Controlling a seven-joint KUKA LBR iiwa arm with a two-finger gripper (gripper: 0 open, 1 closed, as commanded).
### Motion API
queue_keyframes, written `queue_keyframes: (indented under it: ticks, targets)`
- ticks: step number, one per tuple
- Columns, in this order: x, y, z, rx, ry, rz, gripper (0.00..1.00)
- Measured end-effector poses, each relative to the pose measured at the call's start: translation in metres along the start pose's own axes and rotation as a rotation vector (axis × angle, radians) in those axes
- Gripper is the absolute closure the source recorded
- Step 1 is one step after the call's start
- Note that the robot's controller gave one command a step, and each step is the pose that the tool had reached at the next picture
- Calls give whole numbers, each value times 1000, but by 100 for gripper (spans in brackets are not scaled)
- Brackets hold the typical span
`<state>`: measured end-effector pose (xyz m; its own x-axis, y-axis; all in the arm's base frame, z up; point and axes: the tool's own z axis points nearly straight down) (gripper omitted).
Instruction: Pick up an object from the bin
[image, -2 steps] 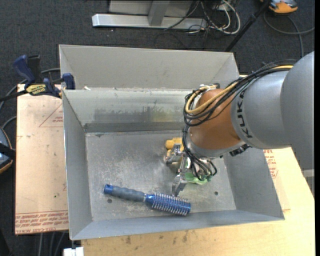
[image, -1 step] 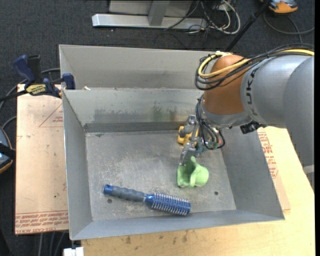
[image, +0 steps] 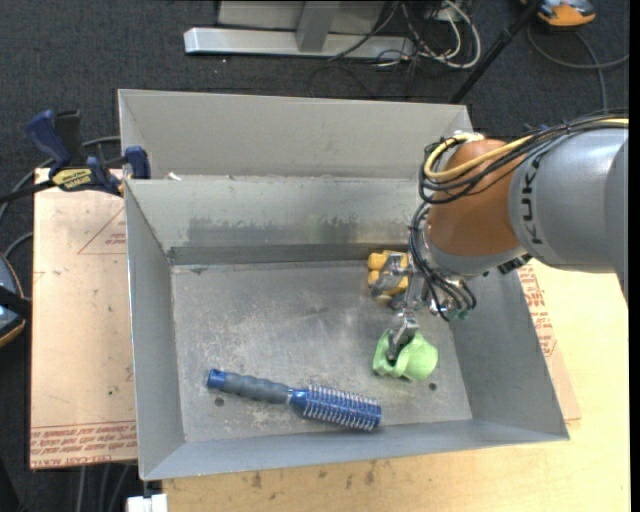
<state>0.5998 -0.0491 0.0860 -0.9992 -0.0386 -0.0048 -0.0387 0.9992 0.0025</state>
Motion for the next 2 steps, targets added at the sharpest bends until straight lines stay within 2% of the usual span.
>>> queue_keyframes:
  ticks: [1,2]
  targets:
    - [56,-74,9,1,-5,18,0]
    - [118,-100,-73,5,0,-114,0]
